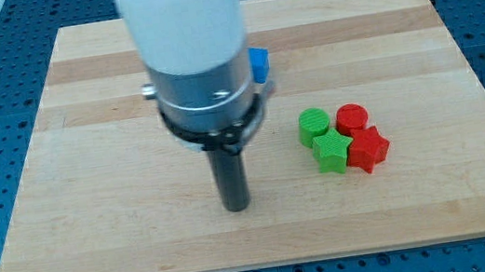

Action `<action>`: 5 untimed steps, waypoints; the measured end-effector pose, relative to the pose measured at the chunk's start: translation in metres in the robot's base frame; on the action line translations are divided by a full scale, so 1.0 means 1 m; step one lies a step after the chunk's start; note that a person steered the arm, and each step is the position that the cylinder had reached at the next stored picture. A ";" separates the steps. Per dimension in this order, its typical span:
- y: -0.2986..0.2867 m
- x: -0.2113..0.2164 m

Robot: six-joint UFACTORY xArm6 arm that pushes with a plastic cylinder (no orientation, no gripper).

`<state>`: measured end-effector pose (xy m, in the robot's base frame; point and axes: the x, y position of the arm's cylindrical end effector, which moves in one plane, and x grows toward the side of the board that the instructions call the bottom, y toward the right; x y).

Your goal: Place the green circle right to the blue cube

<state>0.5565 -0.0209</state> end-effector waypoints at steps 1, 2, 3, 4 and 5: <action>0.019 -0.021; 0.044 -0.047; 0.072 -0.055; 0.092 -0.064; 0.111 -0.070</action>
<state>0.4861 0.0902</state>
